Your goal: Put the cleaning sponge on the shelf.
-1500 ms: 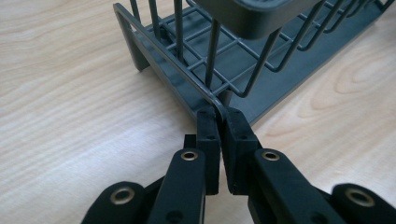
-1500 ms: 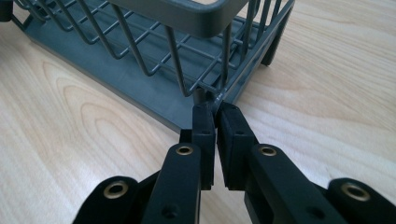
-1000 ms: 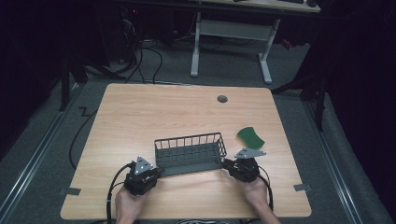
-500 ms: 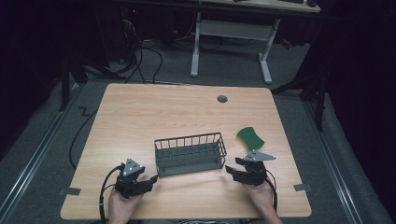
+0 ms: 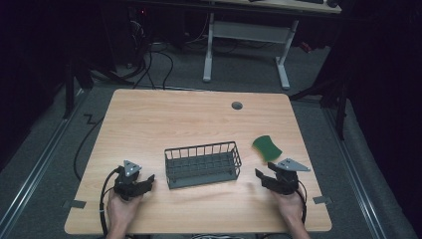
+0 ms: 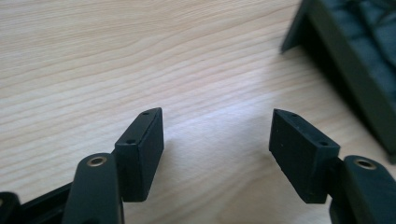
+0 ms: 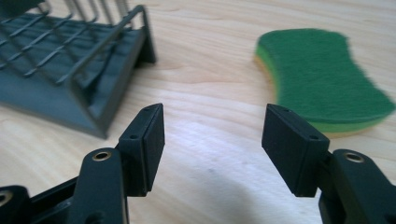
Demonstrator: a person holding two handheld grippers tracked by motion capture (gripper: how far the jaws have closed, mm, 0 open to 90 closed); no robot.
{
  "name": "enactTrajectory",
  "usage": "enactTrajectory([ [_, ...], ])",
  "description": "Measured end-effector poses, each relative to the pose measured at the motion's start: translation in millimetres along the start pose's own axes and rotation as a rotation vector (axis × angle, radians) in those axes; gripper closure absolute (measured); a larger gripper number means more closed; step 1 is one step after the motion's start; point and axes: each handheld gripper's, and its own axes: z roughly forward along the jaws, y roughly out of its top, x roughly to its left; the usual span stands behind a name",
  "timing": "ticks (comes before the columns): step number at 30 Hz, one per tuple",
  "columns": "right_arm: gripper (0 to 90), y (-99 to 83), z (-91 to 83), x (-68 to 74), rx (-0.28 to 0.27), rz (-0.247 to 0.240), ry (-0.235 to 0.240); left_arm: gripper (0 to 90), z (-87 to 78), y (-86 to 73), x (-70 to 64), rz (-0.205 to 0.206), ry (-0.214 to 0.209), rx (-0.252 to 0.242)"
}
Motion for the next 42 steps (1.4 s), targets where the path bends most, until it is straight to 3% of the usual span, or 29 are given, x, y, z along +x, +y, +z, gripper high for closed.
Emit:
enactTrajectory([
  [9, 37.8, 10.6, 0.4, -21.7, -0.026, 0.018, -0.074, 35.0, 5.1, -0.8, 12.9, -0.02, 0.014, -0.023],
  [19, 34.4, 38.6, 15.3, -48.6, 0.025, 0.041, -0.136, 33.5, 6.4, -1.0, 14.1, -0.026, 0.019, -0.031],
  [28, 27.2, 59.7, 45.8, -58.9, 0.118, 0.02, -0.125, 33.0, 6.5, -1.0, 14.0, -0.025, 0.019, -0.032],
  [33, 24.0, 62.5, 59.9, -61.8, 0.179, 0.015, -0.127, 33.0, 6.5, -1.1, 14.0, -0.025, 0.018, -0.031],
  [42, 21.5, 58.9, 73.3, -68.0, 0.227, 0.021, -0.115, 33.0, 6.6, -1.0, 14.0, -0.026, 0.019, -0.032],
])
